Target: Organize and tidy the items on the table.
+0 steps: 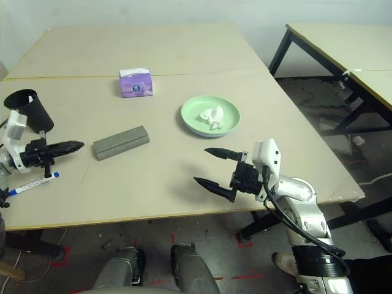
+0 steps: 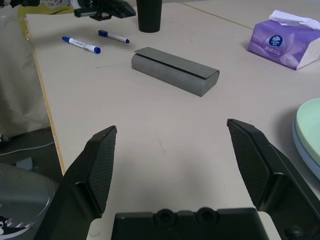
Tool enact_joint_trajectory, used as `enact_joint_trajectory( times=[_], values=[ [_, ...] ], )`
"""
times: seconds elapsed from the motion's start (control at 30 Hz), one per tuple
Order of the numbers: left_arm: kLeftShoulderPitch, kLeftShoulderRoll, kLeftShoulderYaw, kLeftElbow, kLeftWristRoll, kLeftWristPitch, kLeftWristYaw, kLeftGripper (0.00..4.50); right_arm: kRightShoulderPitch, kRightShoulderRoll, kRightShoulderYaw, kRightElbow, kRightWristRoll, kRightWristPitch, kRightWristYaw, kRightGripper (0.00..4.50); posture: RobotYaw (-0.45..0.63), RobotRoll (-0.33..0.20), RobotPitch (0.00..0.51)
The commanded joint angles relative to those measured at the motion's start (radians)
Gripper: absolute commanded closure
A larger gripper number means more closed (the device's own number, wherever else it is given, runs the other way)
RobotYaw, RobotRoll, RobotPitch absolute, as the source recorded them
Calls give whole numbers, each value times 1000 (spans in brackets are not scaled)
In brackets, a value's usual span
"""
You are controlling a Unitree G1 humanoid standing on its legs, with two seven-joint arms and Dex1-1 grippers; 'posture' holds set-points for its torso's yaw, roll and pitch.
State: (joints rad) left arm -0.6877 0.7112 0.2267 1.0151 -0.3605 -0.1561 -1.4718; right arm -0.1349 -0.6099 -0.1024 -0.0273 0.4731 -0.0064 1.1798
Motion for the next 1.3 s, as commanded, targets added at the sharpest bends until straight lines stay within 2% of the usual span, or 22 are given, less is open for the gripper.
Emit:
enact_joint_trajectory(
  times=[0.03, 0.13, 0.3, 0.5, 0.6, 0.73, 0.77, 1.1, 1.3],
  values=[
    [55, -4, 11, -28, 16, -20, 53, 4458, -4, 3, 12, 14, 1, 0, 9, 0, -95, 0, 127],
    [89, 9, 14, -48, 22, -35, 87, 4458, -12, 4, 17, 15, 1, 4, 9, 0, -82, 0, 127],
    [110, 74, 22, -87, 9, -21, 64, 4458, -21, 5, 22, 23, 3, 5, 18, 0, -61, 0, 127],
    [120, 187, 11, -116, 15, 1, -42, 2596, -34, 13, 31, 30, 8, 6, 35, 0, -53, 0, 130],
    [92, 248, -4, -107, 32, 9, -96, 1526, -37, 15, 47, 23, 13, 10, 59, 0, -55, 0, 132],
    [48, 328, -89, -107, 53, -4, -143, 202, -51, 12, 74, 25, 17, 18, 100, 0, -52, 0, 132],
    [34, 346, -121, -111, 54, -11, -143, 25, -55, 11, 81, 24, 19, 22, 112, 0, -53, 0, 132],
    [-152, 515, -527, -151, 28, -57, -143, 25, -84, 25, 121, 27, 11, 21, 156, 0, -70, 0, 144],
    [-177, 652, -821, -284, -13, -107, -143, 25, -64, 54, 136, 4, 6, 20, 131, 0, -86, 0, 153]
  ],
)
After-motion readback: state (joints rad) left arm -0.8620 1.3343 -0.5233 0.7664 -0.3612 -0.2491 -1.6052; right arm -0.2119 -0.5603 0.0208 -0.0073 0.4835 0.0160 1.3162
